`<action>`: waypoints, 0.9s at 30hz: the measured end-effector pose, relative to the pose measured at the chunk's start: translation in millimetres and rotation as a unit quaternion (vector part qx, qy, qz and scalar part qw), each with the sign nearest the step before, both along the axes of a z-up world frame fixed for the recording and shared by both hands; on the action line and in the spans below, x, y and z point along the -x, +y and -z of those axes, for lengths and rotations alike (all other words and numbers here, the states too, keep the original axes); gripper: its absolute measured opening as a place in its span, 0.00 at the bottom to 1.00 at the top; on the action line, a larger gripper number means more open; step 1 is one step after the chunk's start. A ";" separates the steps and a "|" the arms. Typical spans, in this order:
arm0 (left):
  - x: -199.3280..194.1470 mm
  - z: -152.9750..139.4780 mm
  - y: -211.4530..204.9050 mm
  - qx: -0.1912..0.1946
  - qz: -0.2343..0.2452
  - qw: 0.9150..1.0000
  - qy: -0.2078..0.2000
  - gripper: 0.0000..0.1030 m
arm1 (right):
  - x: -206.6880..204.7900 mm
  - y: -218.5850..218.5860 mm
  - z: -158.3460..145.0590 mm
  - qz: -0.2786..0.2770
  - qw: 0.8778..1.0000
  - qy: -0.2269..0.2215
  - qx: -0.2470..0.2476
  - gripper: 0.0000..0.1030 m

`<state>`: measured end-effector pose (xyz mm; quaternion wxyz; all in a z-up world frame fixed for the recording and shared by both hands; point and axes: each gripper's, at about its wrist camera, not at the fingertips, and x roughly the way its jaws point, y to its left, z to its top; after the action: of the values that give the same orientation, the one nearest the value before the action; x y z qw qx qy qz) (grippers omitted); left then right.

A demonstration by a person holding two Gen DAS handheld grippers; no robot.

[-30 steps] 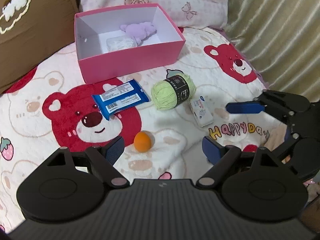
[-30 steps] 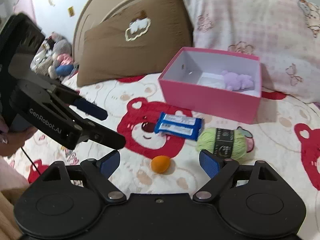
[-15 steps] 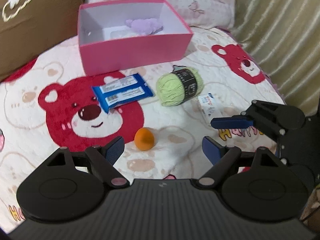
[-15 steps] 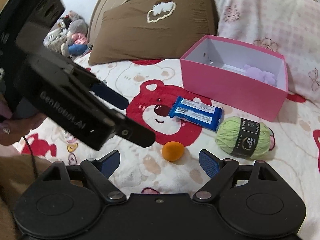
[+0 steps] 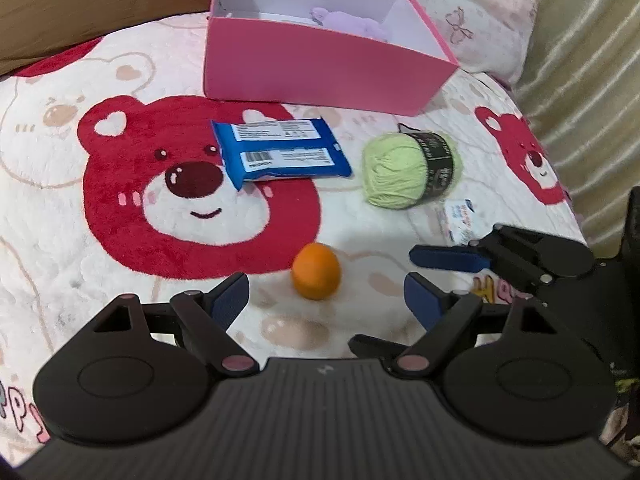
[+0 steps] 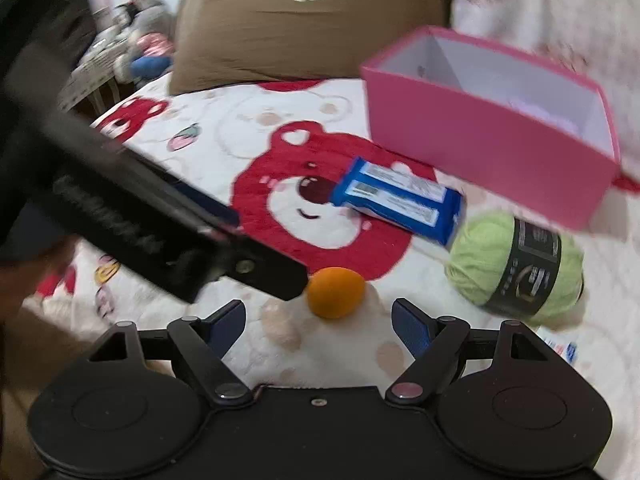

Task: Organize objects
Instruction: 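Move the right tool toward the orange sponge egg on the blanket, then lower the right tool over the orange sponge egg and close on it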

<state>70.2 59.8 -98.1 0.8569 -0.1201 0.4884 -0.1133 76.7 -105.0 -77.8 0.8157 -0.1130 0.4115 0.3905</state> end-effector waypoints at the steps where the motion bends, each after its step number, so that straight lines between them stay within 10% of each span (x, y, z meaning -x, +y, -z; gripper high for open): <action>1: 0.0 3.1 -0.5 -0.003 -0.001 1.000 -0.002 0.80 | -4.0 -0.5 4.8 0.007 1.000 0.011 -0.010 0.81; 10: 1.0 28.5 2.1 -0.011 -0.026 0.999 -0.029 0.76 | 1.6 -1.0 45.7 0.043 0.998 0.014 -0.037 0.73; 13: -3.4 39.5 2.2 -0.023 -0.023 0.999 -0.018 0.70 | -2.5 -2.8 53.0 0.037 0.998 0.026 -0.045 0.52; 27: -8.8 51.7 1.5 0.034 -0.016 0.999 -0.020 0.34 | -12.2 9.5 59.9 0.061 0.997 0.014 -0.054 0.51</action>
<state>79.1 61.3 -149.8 0.8637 -0.1541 0.4649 -0.1188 88.9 -95.5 -137.7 0.8371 -0.0384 0.4074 0.3630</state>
